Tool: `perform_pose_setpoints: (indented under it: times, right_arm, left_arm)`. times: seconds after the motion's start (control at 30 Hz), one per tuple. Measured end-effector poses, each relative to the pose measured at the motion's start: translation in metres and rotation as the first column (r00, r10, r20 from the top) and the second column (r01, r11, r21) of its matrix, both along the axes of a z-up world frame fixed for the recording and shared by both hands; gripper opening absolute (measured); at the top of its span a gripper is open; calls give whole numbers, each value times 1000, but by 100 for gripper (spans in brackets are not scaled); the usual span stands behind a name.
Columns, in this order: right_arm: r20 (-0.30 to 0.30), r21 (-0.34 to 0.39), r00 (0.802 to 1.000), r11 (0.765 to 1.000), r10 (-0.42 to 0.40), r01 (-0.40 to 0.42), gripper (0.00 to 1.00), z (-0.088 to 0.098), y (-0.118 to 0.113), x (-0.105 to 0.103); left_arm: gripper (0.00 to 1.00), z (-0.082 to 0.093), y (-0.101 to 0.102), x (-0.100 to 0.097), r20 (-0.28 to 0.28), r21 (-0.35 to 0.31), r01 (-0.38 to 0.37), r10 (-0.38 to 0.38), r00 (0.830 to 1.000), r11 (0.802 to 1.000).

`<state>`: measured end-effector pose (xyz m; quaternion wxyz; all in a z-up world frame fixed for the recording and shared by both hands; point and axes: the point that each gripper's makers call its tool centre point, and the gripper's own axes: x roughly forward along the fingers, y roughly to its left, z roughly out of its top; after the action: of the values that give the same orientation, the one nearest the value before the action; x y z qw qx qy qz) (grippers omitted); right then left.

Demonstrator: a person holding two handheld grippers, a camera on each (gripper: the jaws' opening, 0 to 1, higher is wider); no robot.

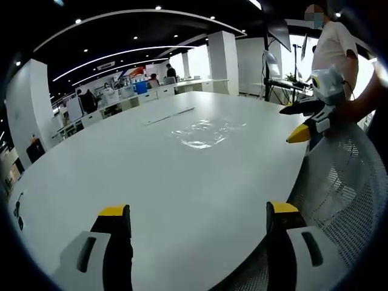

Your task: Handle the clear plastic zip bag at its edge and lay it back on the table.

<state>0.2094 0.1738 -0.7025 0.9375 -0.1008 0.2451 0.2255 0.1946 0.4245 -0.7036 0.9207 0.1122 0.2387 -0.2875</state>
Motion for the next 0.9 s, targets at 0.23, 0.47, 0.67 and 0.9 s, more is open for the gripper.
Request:
perform_pose_setpoints:
  times: [0.23, 0.47, 0.67, 0.9]
  right_arm:
    - [7, 7, 1000, 1000, -6, 6, 92, 1, -1, 1]
    - [22, 17, 1000, 1000, -12, 12, 92, 5, -1, 2]
    - [29, 19, 1000, 1000, -11, 10, 92, 7, -1, 1]
    - [31, 24, 999, 1000, -15, 14, 91, 9, 0, 1]
  left_arm:
    - [92, 1, 0, 1, 6, -7, -2, 2, 1000, 1000]
    - [92, 4, 2, 2, 13, -18, -15, 15, 1000, 1000]
    - [92, 4, 4, 2, 15, -25, -22, 23, 1000, 999]
    - [92, 5, 3, 2, 18, -28, -20, 20, 1000, 999]
